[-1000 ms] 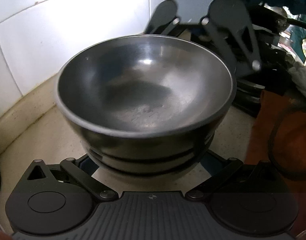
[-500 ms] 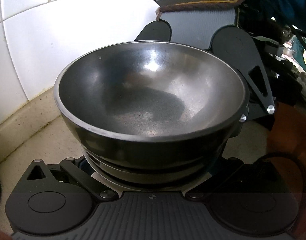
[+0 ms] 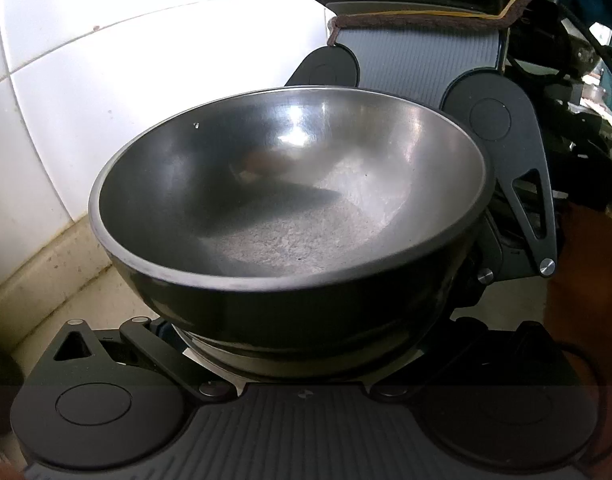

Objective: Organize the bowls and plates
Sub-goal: 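Carry the nested steel bowls with both tools toward the plate stack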

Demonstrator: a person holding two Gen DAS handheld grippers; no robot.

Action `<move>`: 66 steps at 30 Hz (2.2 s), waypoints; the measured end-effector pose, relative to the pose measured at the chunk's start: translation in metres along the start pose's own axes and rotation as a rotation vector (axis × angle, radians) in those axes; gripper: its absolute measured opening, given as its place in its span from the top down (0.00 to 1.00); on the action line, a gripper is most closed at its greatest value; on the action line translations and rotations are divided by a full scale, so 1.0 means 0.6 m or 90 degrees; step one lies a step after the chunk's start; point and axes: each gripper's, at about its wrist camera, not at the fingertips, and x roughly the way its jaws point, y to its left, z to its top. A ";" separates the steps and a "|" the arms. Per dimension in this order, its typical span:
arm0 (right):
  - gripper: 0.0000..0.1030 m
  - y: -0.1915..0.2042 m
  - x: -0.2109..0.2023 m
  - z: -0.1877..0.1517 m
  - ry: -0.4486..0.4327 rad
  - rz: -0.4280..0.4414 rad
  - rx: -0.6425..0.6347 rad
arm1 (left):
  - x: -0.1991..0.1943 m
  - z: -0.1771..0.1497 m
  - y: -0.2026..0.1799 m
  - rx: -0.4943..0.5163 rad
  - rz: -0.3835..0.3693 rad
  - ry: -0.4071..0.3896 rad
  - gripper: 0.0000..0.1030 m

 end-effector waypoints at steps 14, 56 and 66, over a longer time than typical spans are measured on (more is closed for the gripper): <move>0.14 0.036 -0.017 0.014 -0.001 -0.033 0.047 | -0.007 0.031 -0.021 0.044 0.035 0.007 0.00; 0.33 0.333 -0.187 0.108 -0.104 -0.103 -0.028 | -0.280 0.026 -0.235 0.089 0.263 0.019 0.00; 0.34 0.390 -0.164 0.112 -0.092 -0.072 -0.055 | -0.298 -0.013 -0.311 0.056 0.278 0.039 0.00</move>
